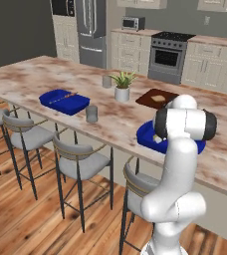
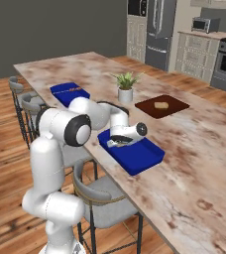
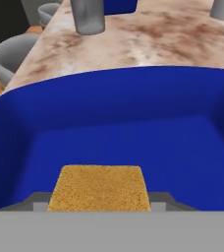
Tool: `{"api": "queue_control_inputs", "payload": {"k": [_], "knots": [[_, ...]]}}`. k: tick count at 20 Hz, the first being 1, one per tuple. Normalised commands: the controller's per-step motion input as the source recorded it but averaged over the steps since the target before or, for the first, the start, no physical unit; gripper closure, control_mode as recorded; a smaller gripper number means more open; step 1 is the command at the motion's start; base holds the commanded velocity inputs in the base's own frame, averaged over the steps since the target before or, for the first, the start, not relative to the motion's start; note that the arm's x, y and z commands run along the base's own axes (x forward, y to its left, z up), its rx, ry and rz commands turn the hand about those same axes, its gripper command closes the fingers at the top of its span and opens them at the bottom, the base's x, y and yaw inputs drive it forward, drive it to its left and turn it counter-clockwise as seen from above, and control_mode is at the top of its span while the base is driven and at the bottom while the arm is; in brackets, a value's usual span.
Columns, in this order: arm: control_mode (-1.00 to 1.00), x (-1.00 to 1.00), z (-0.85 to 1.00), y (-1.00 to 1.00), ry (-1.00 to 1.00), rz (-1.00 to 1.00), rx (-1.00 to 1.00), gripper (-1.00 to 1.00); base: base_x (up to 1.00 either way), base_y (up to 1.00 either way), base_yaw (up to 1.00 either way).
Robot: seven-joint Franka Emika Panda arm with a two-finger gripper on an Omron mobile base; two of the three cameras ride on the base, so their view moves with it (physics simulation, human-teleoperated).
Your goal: Take the cakes from the fridge and place them on the empty tray on the dining counter.
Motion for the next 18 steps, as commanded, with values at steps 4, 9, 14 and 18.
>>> {"api": "queue_control_inputs", "payload": {"k": [4, 9, 14, 18], "knots": [[-1.00, 0.09, -0.07, 0.00, 0.00, 0.01, 0.00, 1.00, 0.00, 0.00, 0.00], [-1.00, 0.09, -0.06, 0.00, 0.00, 0.01, 0.00, 1.00, 0.00, 0.00, 0.00], [-1.00, 0.08, -0.04, 0.00, 0.00, 0.01, 0.00, -1.00, 0.00, 0.00, 0.00], [-1.00, 0.00, 0.00, -0.20, -0.04, 0.02, 0.04, -1.00, 0.00, 0.00, 0.00]]}}
